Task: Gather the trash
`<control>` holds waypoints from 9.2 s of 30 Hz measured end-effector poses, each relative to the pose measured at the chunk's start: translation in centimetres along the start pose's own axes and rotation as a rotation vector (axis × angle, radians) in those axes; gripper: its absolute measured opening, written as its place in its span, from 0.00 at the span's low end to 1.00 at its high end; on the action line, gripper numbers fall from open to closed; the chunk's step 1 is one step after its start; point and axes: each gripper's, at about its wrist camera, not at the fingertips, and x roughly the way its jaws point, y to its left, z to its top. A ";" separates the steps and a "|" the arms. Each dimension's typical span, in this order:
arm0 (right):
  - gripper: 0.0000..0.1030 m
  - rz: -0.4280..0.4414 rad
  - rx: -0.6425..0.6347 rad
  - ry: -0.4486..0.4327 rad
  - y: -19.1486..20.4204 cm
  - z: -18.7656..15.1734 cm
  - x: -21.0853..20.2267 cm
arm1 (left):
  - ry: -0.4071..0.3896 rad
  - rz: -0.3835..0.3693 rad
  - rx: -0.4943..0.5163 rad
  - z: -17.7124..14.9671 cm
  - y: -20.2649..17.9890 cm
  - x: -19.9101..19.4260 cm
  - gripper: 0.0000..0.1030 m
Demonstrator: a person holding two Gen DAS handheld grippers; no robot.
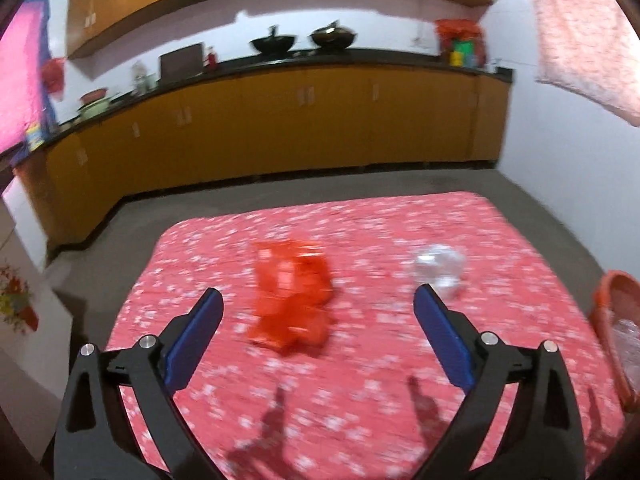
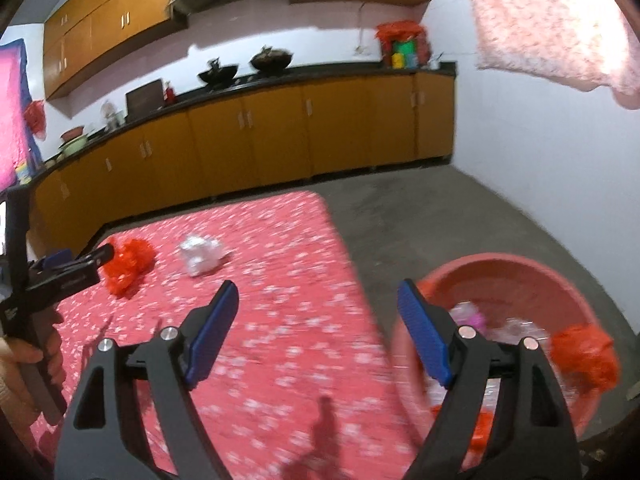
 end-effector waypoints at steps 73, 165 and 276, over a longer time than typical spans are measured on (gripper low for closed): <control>0.35 -0.008 0.003 0.016 -2.1 3.4 -8.4 | -0.075 -0.299 0.121 2.0 -3.4 -12.2 0.42; 0.57 -0.215 0.250 -0.062 -19.6 -0.5 -8.7 | 0.138 -0.716 0.387 -4.6 -31.8 -6.8 0.60; 0.96 -0.311 0.098 -0.185 0.4 -12.0 -23.7 | -0.238 -0.283 0.105 -12.1 -4.5 -25.6 0.98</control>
